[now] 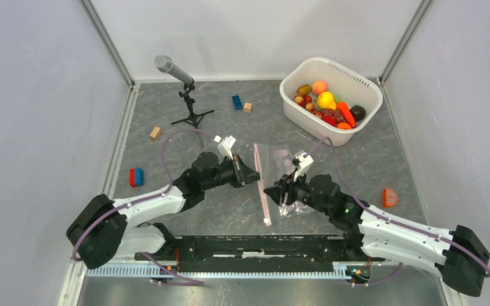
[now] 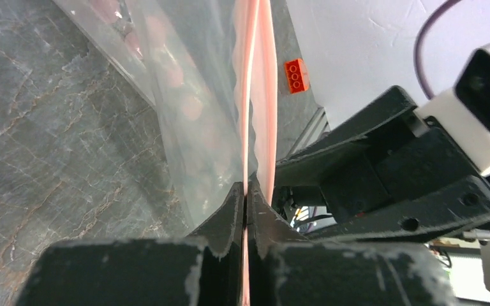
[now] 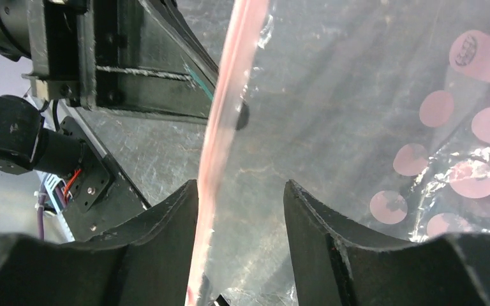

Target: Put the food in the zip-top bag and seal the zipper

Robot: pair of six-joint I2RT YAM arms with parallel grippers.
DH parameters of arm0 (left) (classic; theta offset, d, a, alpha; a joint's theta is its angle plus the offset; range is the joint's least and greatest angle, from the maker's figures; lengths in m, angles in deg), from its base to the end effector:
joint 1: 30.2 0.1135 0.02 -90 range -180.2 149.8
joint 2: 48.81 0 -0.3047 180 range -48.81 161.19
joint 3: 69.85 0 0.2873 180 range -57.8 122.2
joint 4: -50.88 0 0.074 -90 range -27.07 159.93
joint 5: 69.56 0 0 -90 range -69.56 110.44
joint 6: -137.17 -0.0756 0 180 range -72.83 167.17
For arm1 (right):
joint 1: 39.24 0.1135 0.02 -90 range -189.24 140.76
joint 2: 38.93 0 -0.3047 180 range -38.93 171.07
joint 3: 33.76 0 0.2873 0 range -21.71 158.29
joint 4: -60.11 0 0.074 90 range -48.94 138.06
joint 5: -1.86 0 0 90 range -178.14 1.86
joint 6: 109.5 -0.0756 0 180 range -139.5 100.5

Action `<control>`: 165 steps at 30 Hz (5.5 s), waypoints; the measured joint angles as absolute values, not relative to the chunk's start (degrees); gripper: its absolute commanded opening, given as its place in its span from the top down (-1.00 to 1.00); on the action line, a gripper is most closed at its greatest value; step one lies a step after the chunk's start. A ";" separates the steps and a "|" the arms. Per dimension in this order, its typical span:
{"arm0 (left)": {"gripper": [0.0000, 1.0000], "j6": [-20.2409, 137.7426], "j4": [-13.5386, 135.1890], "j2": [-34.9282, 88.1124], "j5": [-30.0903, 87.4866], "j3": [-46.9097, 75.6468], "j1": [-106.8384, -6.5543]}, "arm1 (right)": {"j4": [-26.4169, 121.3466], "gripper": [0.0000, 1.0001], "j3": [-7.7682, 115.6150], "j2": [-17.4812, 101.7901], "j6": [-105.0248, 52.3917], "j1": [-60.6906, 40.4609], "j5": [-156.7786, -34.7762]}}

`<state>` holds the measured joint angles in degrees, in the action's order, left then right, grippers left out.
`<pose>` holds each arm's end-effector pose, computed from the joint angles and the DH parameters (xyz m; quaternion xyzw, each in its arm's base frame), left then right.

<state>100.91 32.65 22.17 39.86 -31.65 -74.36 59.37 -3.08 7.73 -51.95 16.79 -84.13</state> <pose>0.1998 -0.2290 0.2095 0.0377 0.7855 -0.5424 0.2955 0.1330 0.1879 0.2130 -0.1434 0.7893 0.3960 0.4469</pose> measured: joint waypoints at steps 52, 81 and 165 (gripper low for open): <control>0.96 98.48 76.56 18.58 12.75 -12.61 -88.04 | 40.36 0.51 25.21 31.00 -49.44 32.48 -44.50; 0.95 98.15 79.18 16.86 5.39 -12.22 -88.19 | 34.96 1.00 17.77 27.38 -53.76 33.51 -51.54; 0.29 98.13 74.59 67.54 -1.98 30.08 -76.22 | -13.28 1.00 42.28 -9.69 -55.21 33.51 -20.92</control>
<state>98.13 74.59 67.54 -1.98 30.08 -76.22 -13.28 42.28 -9.69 -55.21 33.51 -20.92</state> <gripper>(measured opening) 0.456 0.010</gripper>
